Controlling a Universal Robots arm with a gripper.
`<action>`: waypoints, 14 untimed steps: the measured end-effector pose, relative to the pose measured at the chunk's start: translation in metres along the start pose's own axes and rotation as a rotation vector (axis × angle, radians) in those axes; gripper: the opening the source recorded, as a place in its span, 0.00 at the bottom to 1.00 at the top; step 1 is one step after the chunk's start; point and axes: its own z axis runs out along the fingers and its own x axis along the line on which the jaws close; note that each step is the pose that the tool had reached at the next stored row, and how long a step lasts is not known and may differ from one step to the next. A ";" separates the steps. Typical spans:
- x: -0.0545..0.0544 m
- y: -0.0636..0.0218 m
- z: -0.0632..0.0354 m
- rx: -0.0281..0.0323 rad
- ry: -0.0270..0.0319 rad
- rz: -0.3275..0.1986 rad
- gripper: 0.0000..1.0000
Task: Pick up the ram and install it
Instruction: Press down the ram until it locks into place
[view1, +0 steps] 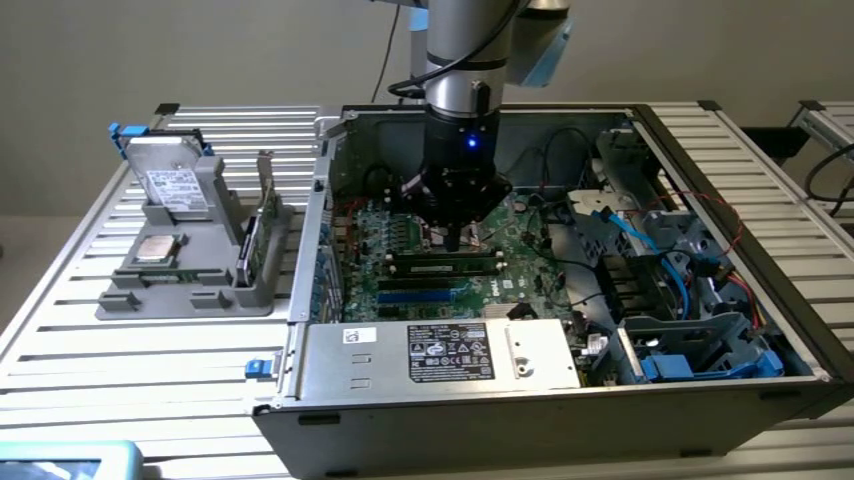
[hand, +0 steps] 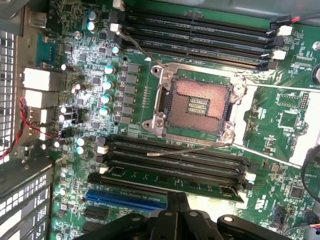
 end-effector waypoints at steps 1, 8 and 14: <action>0.000 0.0000 0.0000 -0.0010 0.0000 0.008 0.11; 0.000 0.0000 0.0000 -0.0029 -0.0012 0.022 0.11; 0.000 0.0000 0.0000 -0.0029 -0.0011 0.022 0.11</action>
